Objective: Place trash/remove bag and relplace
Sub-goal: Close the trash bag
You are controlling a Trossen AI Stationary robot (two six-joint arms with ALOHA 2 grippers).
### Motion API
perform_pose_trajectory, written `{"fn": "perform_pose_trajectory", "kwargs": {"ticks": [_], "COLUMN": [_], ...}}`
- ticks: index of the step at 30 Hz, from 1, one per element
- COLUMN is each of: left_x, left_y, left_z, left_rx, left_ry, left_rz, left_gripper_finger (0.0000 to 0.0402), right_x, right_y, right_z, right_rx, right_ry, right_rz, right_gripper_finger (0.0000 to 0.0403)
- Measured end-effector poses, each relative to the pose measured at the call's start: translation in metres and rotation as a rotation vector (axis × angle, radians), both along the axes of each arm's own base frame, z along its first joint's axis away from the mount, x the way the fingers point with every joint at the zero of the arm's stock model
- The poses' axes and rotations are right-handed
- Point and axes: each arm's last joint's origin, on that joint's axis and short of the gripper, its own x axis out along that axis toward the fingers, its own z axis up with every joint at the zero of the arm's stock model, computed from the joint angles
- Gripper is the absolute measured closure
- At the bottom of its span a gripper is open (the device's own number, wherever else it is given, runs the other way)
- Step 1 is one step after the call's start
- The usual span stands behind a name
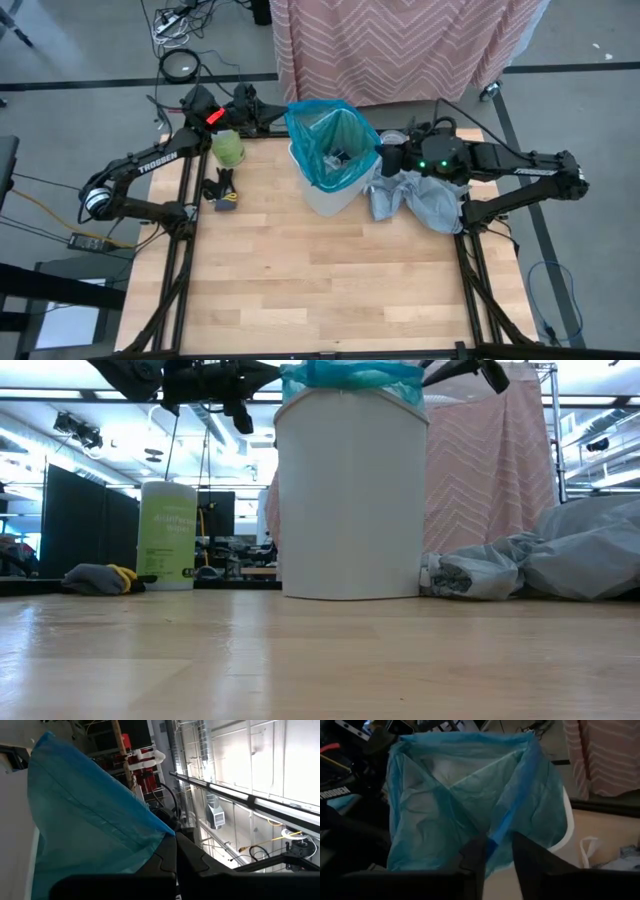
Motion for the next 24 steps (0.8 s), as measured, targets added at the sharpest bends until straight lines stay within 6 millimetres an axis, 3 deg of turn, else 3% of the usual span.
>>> {"fn": "perform_pose_trajectory", "kwargs": {"ticks": [5,12,24], "left_x": [0.0,0.0,0.0], "left_y": [0.0,0.0,0.001], "left_z": [0.0,0.0,0.0], "left_rx": [-0.001,-0.002,-0.005], "left_ry": [0.0,0.0,-0.002], "left_rz": [0.0,0.004,0.024], "left_gripper_finger": [0.04,0.04,0.04], "right_x": [-0.001,0.001,0.002], "right_y": [-0.001,-0.001,0.0], "right_z": [0.005,0.01,0.068], "right_rx": [-0.042,-0.049,-0.422], "right_ry": [-0.025,-0.084,-0.465], "right_rz": [-0.006,-0.007,0.025], "right_gripper_finger": [0.0393,0.0401,0.0403]}}
